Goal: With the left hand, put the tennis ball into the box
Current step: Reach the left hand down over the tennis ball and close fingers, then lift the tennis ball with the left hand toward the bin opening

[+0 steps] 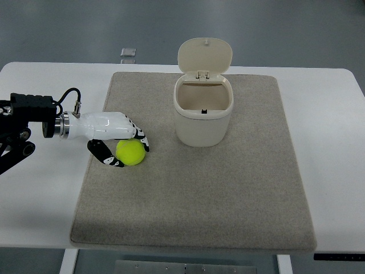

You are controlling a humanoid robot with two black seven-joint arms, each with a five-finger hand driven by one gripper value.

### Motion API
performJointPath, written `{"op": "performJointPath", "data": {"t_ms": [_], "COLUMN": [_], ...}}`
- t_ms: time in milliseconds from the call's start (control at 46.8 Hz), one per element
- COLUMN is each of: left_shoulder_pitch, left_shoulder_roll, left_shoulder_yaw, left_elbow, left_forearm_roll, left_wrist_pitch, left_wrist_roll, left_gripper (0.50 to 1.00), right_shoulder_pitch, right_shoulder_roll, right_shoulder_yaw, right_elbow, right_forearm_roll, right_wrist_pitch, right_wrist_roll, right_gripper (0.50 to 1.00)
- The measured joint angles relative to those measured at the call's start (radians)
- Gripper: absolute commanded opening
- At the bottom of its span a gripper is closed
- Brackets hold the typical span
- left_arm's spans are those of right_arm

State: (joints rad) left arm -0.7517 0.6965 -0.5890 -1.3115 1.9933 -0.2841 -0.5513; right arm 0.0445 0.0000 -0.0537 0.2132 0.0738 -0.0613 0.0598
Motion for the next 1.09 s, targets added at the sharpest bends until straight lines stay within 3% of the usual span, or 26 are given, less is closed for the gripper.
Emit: {"op": "performJointPath", "data": {"t_ms": [257, 385, 513, 813, 1091], "left_shoulder_pitch": [-0.038, -0.105, -0.193, -0.385, -0.569], "left_shoulder_roll": [0.084, 0.201, 0.227, 0.137, -0.02], "left_shoulder_yaw": [-0.004, -0.012, -0.013, 0.046, 0.228], "left_elbow": [-0.068, -0.174, -0.209, -0.197, -0.084], "left_forearm_roll": [0.007, -0.001, -0.002, 0.008, 0.013], "left_wrist_pitch": [0.087, 0.1, 0.1, 0.085, 0.087], "left_wrist_roll": [-0.007, -0.013, -0.031, -0.028, -0.004], "left_gripper": [0.5, 0.5, 0.5, 0.5, 0.5], "right_shoulder_pitch": [0.0, 0.0, 0.0, 0.0, 0.0], "right_shoulder_roll": [0.0, 0.0, 0.0, 0.0, 0.0], "right_shoulder_yaw": [-0.001, 0.0, -0.001, 0.0, 0.0], "right_elbow": [0.0, 0.0, 0.0, 0.0, 0.0], "right_forearm_roll": [0.0, 0.0, 0.0, 0.0, 0.0], "right_wrist_pitch": [0.0, 0.0, 0.0, 0.0, 0.0], "right_wrist_roll": [0.0, 0.0, 0.0, 0.0, 0.0], "right_gripper": [0.913, 0.913, 0.913, 0.913, 0.913]}}
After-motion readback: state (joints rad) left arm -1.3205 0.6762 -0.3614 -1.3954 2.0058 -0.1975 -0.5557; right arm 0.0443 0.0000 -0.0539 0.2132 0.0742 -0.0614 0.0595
